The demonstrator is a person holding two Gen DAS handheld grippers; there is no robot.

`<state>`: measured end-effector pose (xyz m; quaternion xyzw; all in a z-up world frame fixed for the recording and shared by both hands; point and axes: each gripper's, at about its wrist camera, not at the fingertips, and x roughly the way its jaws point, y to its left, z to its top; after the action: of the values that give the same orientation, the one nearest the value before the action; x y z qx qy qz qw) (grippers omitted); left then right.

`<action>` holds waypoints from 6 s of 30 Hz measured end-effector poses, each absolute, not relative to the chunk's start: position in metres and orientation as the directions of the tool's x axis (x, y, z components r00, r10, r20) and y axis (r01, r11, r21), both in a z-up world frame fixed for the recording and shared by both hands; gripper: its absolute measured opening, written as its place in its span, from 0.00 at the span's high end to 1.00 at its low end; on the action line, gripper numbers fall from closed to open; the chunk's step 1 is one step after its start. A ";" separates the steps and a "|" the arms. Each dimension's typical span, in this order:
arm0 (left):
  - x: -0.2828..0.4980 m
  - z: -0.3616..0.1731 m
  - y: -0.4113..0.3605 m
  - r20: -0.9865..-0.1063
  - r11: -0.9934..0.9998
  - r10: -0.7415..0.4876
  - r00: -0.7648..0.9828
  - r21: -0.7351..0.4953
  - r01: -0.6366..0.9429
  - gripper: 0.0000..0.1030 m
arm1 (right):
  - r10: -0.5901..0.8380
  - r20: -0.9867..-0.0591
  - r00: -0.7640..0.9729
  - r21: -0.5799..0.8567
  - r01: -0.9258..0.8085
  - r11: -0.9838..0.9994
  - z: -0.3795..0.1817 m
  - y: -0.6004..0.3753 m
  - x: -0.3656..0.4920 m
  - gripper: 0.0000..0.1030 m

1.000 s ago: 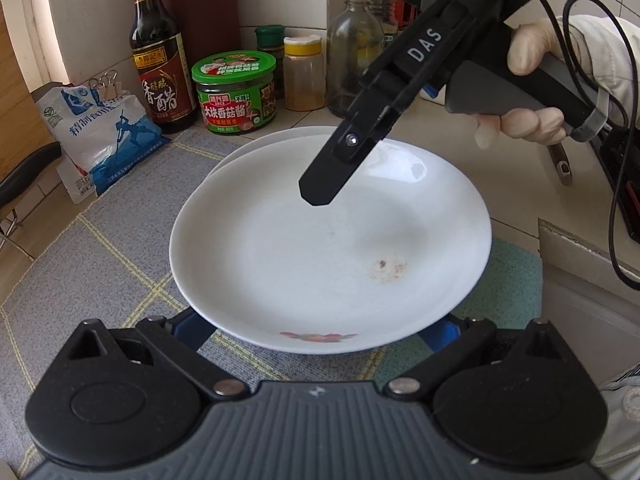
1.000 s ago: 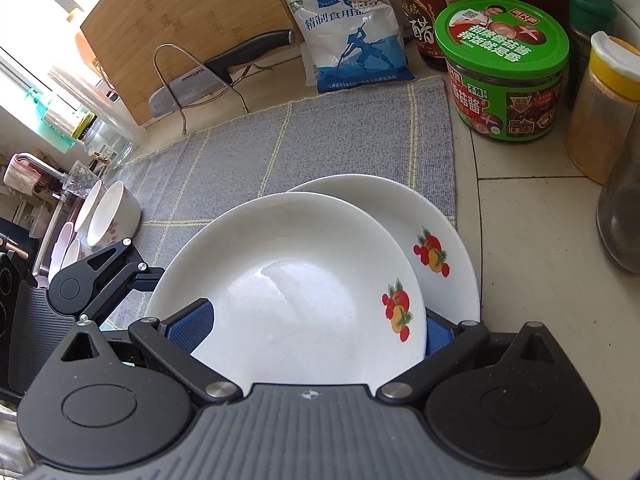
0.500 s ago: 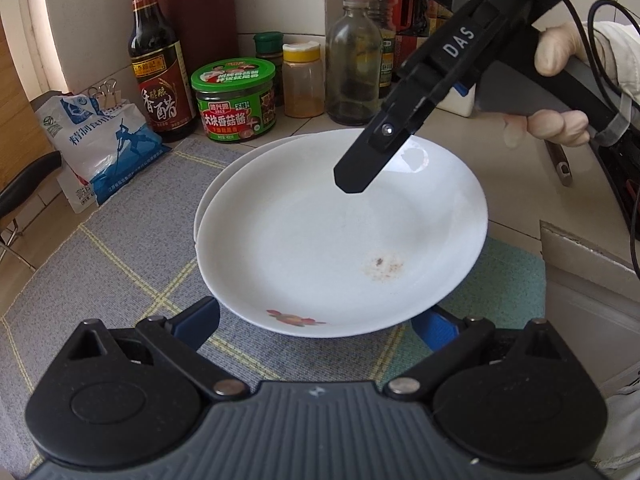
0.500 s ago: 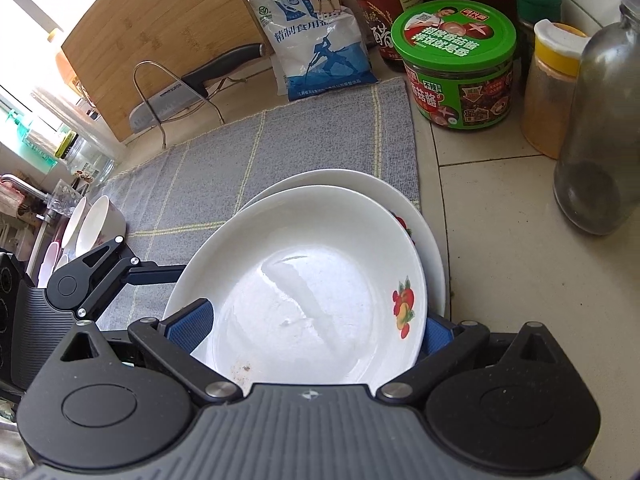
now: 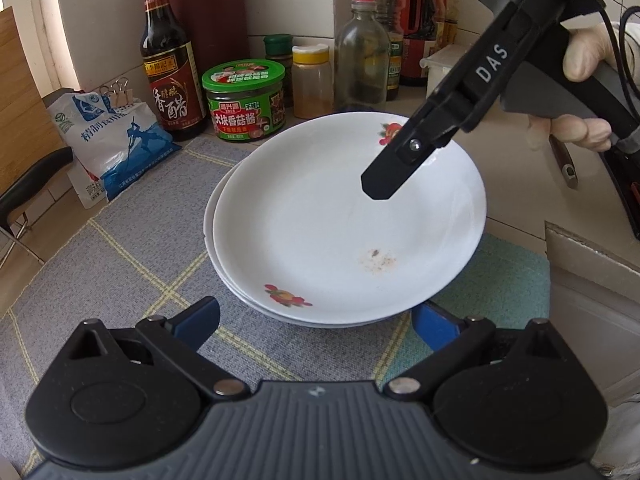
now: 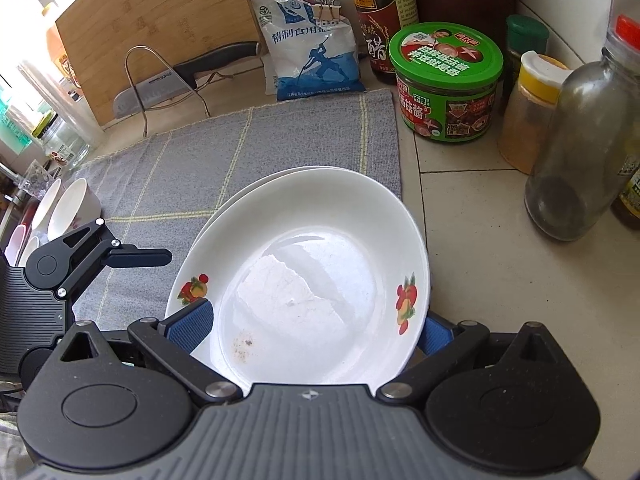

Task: Organize plates and bowls

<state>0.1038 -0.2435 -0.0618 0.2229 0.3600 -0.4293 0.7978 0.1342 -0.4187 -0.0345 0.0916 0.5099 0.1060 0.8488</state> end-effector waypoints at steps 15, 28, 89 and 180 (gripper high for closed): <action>0.096 -0.060 -0.241 -0.741 0.546 -0.535 0.405 0.062 0.836 0.01 | 0.112 -0.853 0.510 0.083 -0.079 0.993 -0.036 -0.399 0.110 0.00; 0.070 -0.030 -0.207 -0.638 0.672 -0.523 0.566 0.100 0.734 0.01 | -0.118 -0.670 0.733 -0.195 -0.021 0.981 -0.033 -0.340 0.063 0.00; 0.104 -0.025 0.148 -0.805 0.892 -0.261 0.533 0.010 0.451 0.22 | 0.371 -0.649 0.664 -0.152 -0.592 0.792 -0.073 0.066 0.076 0.00; 0.106 -0.040 -0.027 -0.808 0.651 -0.499 0.314 -0.110 0.751 0.26 | 0.143 -0.715 0.685 -0.126 -0.327 0.936 -0.070 -0.075 0.043 0.20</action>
<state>0.1055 -0.0271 -0.0396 0.1447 0.4352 -0.3919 0.7975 0.0427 -0.0754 -0.0701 -0.1228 0.3754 0.1294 0.9096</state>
